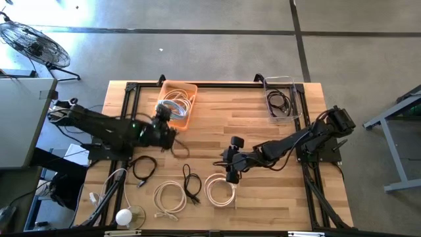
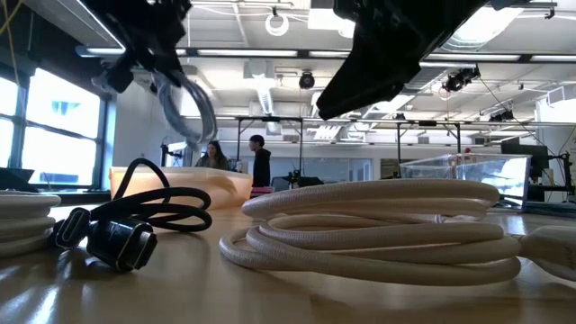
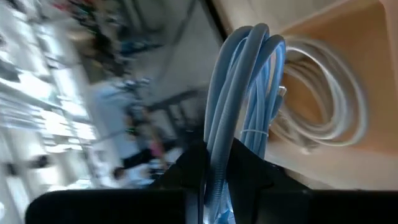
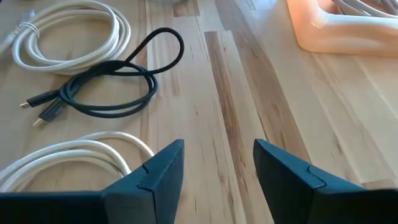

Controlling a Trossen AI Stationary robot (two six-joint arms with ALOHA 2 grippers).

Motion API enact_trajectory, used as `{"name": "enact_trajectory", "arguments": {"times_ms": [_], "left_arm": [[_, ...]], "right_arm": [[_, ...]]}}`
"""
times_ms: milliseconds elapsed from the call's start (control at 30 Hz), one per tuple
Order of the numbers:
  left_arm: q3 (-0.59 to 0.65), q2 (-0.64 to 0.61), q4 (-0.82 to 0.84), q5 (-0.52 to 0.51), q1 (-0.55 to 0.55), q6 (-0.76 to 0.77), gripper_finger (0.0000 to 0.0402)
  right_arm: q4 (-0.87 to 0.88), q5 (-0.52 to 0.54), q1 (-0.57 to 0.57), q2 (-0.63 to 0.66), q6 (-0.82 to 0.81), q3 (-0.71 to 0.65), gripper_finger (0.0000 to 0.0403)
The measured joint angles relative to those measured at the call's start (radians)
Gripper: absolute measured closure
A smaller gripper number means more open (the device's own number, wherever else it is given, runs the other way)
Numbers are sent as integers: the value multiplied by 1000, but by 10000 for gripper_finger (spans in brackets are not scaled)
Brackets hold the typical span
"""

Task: Pick & Place USB Port
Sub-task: Put the light blue hdmi cable into the orange bin

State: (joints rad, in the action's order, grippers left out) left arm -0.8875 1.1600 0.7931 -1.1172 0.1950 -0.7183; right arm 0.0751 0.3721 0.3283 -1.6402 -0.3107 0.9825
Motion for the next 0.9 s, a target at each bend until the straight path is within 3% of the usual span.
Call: {"name": "enact_trajectory", "arguments": {"times_ms": [100,367,433,567,633,900], "left_arm": [[0,-7,1,73,-89,21,366],[0,-7,-106,79,-287,27,366],[0,-7,-122,152,-339,29,366],[0,3,-122,406,-446,46,363],[1,2,-113,436,-485,57,340],[0,1,-116,425,-516,94,170]], "right_arm": [[4,1,0,0,0,0,218],[4,3,0,0,1,0,218],[4,3,0,0,-1,0,218],[4,0,0,0,-2,0,218],[4,-4,0,0,-2,0,218],[-29,3,6,0,-3,-42,218]]}}
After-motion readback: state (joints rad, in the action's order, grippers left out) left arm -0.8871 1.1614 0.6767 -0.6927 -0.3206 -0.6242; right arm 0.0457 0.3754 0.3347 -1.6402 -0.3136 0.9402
